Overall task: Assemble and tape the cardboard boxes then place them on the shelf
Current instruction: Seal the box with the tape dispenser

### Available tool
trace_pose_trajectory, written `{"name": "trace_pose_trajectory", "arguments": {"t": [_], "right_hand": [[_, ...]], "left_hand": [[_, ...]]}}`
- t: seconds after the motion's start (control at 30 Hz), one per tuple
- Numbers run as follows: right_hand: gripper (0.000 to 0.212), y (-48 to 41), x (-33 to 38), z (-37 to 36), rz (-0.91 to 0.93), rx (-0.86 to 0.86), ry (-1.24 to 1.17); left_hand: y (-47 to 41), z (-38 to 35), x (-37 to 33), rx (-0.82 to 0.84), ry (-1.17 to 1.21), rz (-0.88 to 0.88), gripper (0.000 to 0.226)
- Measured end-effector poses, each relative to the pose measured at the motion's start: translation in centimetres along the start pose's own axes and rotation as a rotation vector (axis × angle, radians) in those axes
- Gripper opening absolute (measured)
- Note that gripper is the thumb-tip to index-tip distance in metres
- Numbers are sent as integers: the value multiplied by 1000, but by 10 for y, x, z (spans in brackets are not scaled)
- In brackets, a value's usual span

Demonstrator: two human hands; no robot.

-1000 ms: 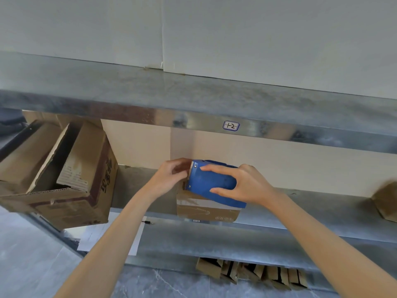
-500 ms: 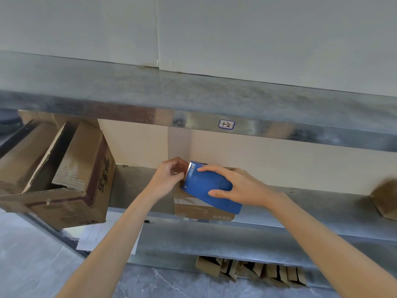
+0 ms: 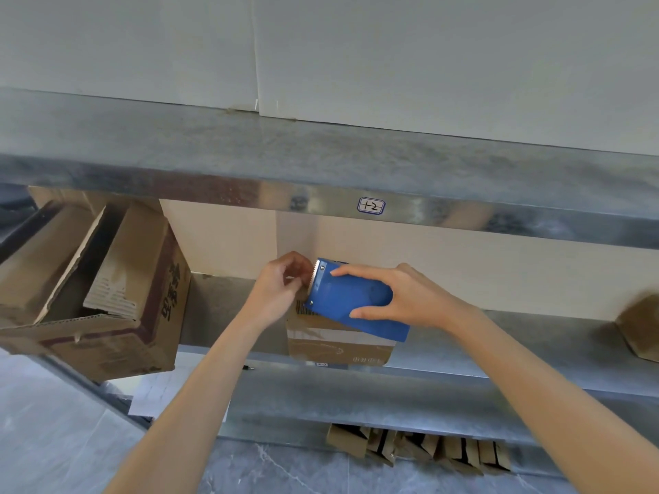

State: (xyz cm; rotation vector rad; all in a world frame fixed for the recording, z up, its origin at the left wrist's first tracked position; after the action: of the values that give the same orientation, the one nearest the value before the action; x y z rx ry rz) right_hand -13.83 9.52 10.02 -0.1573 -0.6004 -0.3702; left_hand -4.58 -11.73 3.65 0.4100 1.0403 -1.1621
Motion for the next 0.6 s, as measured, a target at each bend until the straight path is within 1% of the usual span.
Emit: {"name": "trace_pose_trajectory", "arguments": {"t": [0.13,0.17,0.27,0.37,0.4,0.47,0.53,0.6], "right_hand": [[56,14,-24,21,-105,-37,14],[56,21,-31,25,-132,-46,1],[58,32,-41,27,-154,-31,-30],[64,29,-47,31,-192,-64,-41],[64,29,-50,35,-204,-81,-42],[62,30,-56,42,-226,-103,-29],[61,31,-60,44,-248,-109,-25],[60,31,-64,44,-271,-108,-35]], "left_hand": [[6,43,31,-178,-40,138,31],[11,57,41,-194,-47,159,30],[21,66,49,-162,-38,184,24],[21,49,42,-156,160,201,20],[21,43,39,-150,211,195,22],[21,32,36,-125,221,182,37],[20,20,33,-108,149,177,47],[18,12,34,-106,97,184,50]]}}
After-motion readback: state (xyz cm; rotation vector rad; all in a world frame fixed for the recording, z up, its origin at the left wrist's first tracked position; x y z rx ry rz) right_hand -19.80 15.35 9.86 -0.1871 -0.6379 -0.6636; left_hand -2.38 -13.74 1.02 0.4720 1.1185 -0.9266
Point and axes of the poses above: each hand's wrist, its own y-axis away from the middle knuckle, its own z-axis out of the back of the hand, x = y × z, the point moved 2 cm from there along -y, towards the middle knuckle, and after that the axes turned 5 degrees about -y, right-handed, at the moved point
